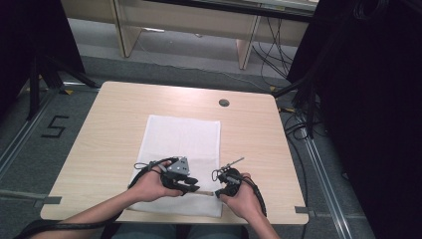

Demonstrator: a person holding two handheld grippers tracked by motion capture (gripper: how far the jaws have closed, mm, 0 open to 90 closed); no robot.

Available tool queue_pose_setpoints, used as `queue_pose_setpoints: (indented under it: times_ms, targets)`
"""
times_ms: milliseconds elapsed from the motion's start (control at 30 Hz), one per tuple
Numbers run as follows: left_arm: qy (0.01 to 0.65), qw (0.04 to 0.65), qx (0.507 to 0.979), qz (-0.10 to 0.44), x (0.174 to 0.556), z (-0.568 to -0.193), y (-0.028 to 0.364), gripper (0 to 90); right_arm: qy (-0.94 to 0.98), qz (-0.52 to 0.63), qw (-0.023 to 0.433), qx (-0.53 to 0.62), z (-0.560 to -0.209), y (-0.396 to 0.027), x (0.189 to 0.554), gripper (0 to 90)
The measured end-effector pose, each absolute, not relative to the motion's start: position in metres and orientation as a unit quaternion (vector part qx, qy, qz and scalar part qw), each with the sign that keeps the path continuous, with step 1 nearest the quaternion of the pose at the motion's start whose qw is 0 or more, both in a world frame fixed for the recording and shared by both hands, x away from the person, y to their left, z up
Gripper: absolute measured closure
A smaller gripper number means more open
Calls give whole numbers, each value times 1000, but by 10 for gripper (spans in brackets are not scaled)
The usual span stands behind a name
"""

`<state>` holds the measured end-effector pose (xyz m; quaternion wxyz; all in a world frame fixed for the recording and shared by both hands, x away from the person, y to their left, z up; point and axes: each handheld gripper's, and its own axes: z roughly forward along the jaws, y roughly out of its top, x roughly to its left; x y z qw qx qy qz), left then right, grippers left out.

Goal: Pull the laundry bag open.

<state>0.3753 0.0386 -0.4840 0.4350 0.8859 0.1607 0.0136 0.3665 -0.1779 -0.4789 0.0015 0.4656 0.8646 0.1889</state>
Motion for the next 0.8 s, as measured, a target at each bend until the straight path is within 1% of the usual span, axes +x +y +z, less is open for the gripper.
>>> queue_pose_setpoints:
  times_ms: [267, 300, 333, 633, 800]
  targets:
    - [145, 424, 894, -1, 372, -494, 18, 728, 860, 189, -5, 474, -479, -179, 367, 900]
    - [135, 421, 897, 1, 373, -495, 16, 729, 862, 192, -4, 470, -480, -180, 367, 900]
    - [142, 419, 897, -6, 373, -497, 13, 730, 862, 193, -5, 469, -480, -180, 368, 900]
    - [130, 412, 902, -3, 377, -507, 1, 723, 861, 197, -9, 469, -480, -181, 368, 900]
    - [137, 412, 901, -9, 378, -510, -1, 718, 861, 198, -10, 469, -480, -181, 368, 900]
